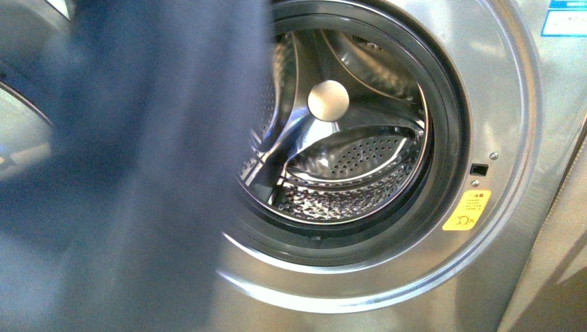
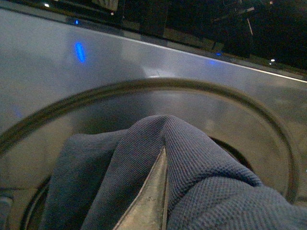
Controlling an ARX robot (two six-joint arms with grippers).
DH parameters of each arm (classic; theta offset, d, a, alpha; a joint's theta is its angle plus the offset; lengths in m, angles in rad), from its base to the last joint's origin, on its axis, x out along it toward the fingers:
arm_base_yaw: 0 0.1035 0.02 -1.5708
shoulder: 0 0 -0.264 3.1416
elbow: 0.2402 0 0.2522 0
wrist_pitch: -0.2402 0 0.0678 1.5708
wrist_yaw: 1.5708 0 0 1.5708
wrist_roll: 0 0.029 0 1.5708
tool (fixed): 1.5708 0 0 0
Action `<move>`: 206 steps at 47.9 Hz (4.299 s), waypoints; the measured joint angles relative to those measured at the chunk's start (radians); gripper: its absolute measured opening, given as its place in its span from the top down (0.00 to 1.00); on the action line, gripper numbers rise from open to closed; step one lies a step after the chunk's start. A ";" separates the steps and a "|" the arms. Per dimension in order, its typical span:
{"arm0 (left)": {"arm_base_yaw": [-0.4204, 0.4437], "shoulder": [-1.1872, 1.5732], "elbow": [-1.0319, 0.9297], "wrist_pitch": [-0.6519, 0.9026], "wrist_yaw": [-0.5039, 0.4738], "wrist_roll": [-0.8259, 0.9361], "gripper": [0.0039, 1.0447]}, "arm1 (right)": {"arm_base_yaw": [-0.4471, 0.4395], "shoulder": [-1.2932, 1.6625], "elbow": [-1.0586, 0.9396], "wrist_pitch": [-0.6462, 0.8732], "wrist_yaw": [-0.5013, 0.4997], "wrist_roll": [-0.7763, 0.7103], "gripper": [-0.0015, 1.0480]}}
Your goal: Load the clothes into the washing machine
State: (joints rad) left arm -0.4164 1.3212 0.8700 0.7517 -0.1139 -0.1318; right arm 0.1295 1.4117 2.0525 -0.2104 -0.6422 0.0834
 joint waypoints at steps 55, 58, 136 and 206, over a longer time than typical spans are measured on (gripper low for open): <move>-0.073 0.414 0.152 0.124 -0.069 0.137 0.93 | -0.201 -0.786 -1.004 -0.054 0.517 0.151 0.18; -0.076 0.431 0.166 0.124 -0.070 0.137 0.93 | -0.156 -0.854 -1.102 -0.109 0.599 0.066 0.26; -0.044 1.062 0.780 0.130 -0.356 0.314 0.93 | -0.134 -1.352 -1.983 0.197 0.641 -0.080 0.98; 0.079 1.655 2.020 -0.853 -0.404 0.251 0.93 | -0.134 -1.407 -2.047 0.207 0.641 -0.080 0.98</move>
State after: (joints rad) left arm -0.3370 2.9761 2.8895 -0.1017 -0.5175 0.1192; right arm -0.0040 0.0044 0.0051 -0.0036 -0.0010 0.0032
